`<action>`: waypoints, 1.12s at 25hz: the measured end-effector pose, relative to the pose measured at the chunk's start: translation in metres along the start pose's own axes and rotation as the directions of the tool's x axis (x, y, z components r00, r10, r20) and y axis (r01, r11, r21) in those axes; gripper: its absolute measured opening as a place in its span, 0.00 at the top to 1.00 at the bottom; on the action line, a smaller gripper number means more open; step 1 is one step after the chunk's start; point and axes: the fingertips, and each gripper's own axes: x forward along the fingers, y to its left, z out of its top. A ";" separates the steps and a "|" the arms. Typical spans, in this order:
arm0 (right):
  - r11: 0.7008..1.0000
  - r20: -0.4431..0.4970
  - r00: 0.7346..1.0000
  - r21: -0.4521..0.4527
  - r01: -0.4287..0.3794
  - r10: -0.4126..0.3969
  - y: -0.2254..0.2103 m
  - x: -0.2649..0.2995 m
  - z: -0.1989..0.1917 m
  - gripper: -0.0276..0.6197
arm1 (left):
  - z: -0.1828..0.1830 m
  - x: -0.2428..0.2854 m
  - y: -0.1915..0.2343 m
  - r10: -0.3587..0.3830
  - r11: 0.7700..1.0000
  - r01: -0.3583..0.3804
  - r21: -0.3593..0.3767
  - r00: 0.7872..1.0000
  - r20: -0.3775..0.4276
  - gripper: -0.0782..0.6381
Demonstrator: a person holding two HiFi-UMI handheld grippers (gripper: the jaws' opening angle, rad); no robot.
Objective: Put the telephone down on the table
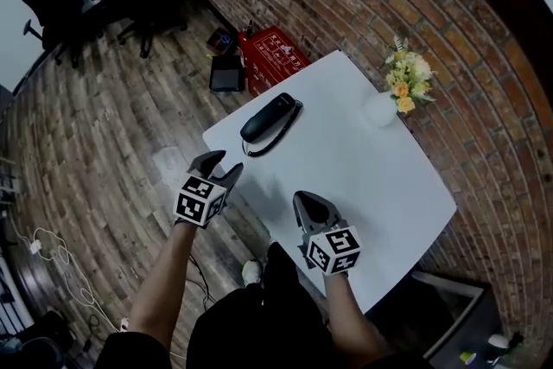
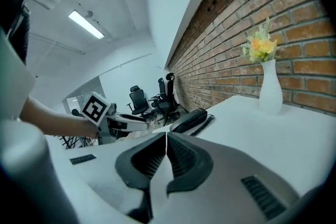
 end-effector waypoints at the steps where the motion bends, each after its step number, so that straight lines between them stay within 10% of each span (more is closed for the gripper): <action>1: 1.000 0.007 1.000 -0.004 0.011 -0.011 0.004 -0.008 0.001 0.92 | -0.001 -0.014 -0.005 0.000 1.000 0.000 -0.005 1.000 0.012 0.61; 10: 0.999 0.065 0.997 -0.029 0.044 -0.042 0.056 -0.066 0.008 0.92 | -0.016 -0.106 -0.063 0.005 1.000 -0.001 -0.031 0.994 0.105 0.82; 28: 0.995 0.108 0.994 -0.096 -0.025 0.036 0.072 -0.141 0.021 0.92 | -0.013 -0.167 -0.145 0.037 0.997 -0.023 -0.078 0.982 0.184 0.87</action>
